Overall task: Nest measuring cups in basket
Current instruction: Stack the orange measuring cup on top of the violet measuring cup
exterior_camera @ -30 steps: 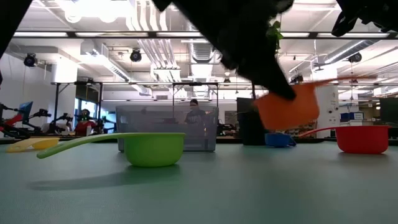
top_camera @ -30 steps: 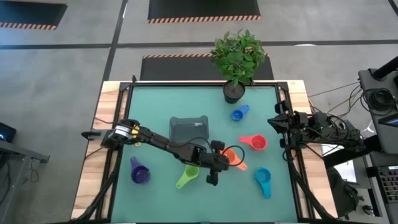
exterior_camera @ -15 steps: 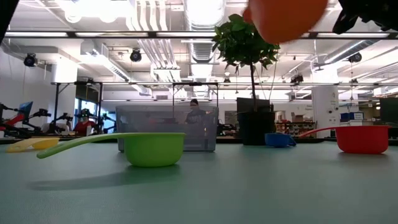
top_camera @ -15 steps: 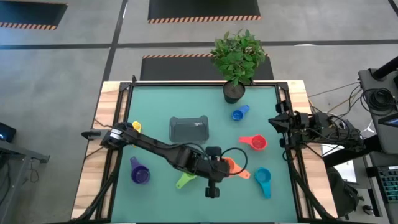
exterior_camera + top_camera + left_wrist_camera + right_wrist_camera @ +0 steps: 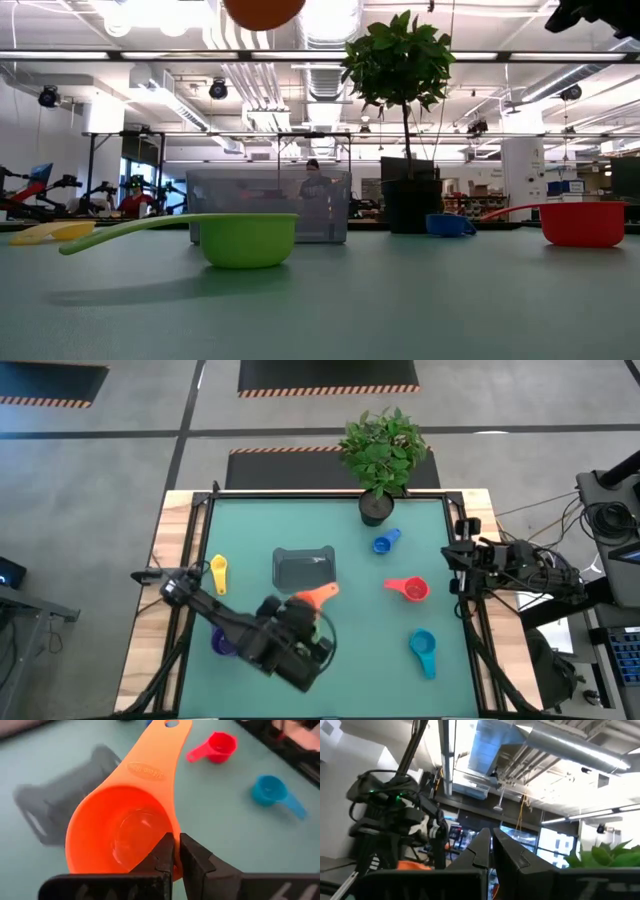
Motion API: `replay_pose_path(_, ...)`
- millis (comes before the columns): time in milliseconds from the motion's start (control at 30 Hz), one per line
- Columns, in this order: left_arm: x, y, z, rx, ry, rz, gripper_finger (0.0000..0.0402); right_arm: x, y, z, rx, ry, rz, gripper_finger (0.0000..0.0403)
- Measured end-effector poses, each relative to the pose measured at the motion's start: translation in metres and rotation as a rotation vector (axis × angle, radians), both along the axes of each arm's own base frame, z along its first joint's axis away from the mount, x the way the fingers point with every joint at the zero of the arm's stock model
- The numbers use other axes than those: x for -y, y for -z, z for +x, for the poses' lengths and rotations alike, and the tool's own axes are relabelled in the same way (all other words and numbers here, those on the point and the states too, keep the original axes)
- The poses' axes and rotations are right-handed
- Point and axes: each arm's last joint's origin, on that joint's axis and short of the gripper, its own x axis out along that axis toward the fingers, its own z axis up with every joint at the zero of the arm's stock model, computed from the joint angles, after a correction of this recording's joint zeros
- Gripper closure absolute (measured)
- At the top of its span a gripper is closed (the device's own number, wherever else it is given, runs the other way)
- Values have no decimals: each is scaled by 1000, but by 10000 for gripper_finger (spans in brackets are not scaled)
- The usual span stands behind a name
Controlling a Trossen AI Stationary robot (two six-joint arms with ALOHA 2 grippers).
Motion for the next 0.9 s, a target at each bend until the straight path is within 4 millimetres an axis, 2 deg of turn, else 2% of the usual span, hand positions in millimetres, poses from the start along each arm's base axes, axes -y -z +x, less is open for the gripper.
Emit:
replay_pose_path(200, 18, 30, -13, -96, -64, -94, 402, 0, -2, -1, 24, 4, -8, 394)
replay_pose_path(300, 22, 51, -18, -215, -95, -161, 402, 0, -2, -1, 24, 4, -7, 394)
replay_pose_path(500, 28, 78, -39, -436, -183, -320, 402, 0, -1, 0, 14, -2, 2, 394)
replay_pose_path(700, 29, 84, -69, -448, -367, -370, 399, 0, -1, 1, 6, -3, 4, 394)
replay_pose_path(900, 34, 84, -116, -373, -591, -398, 399, 0, -1, 1, 3, -2, 4, 394)
